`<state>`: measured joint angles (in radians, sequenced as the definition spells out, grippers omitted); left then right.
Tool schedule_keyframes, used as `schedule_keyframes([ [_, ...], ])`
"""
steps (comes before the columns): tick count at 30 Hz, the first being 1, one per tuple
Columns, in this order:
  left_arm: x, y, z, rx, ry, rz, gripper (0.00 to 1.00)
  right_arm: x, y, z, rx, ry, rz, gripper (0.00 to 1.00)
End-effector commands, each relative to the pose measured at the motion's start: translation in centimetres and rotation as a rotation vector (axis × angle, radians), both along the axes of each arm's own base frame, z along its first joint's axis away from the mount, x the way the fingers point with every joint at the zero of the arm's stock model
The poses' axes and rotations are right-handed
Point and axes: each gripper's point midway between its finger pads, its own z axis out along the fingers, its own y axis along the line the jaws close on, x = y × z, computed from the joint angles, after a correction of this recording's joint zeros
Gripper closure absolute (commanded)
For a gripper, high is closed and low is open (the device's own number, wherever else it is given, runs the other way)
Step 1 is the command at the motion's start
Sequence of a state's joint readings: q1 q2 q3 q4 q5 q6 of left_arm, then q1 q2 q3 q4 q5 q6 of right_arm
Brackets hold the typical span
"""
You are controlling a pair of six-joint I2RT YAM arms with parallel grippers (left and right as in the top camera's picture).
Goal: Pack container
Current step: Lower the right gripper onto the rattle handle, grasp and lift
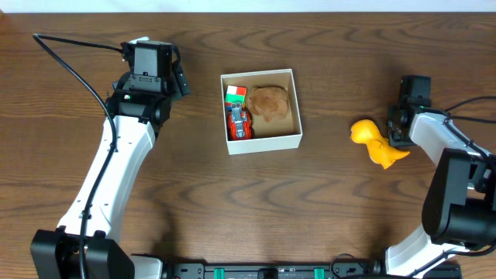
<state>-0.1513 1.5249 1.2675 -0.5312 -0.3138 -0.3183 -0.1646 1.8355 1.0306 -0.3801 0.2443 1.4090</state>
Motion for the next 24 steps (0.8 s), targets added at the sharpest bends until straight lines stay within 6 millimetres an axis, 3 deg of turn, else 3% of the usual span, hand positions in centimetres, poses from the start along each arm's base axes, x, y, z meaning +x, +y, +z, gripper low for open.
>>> schedule_keyframes([
  [1,0.2,0.3,0.7,-0.004,-0.017,0.011,0.02,-0.9,-1.0,-0.8,-0.016,0.027,-0.044,0.69],
  [3,0.2,0.3,0.7,-0.004,-0.017,0.011,0.02,-1.0,-1.1,-0.9,-0.016,0.028,-0.046,0.75],
  [9,0.2,0.3,0.7,-0.004,-0.017,0.011,0.02,-1.3,-1.0,-1.0,-0.013,0.044,-0.045,0.74],
  [11,0.2,0.3,0.7,-0.004,-0.017,0.011,0.02,-1.5,-0.9,-1.1,-0.013,0.051,-0.046,0.69],
  [13,0.2,0.3,0.7,-0.004,-0.017,0.011,0.02,-1.6,-0.9,-1.1,-0.012,0.055,-0.045,0.54],
  [15,0.2,0.3,0.7,-0.004,-0.017,0.011,0.02,-1.8,-0.9,-1.2,-0.011,0.063,-0.045,0.53],
  [19,0.2,0.3,0.7,-0.004,-0.017,0.011,0.02,-1.9,-0.9,-1.5,-0.009,0.073,-0.045,0.60],
  [24,0.2,0.3,0.7,-0.004,-0.017,0.011,0.02,-2.1,-0.7,-3.1,0.001,0.104,-0.043,0.82],
])
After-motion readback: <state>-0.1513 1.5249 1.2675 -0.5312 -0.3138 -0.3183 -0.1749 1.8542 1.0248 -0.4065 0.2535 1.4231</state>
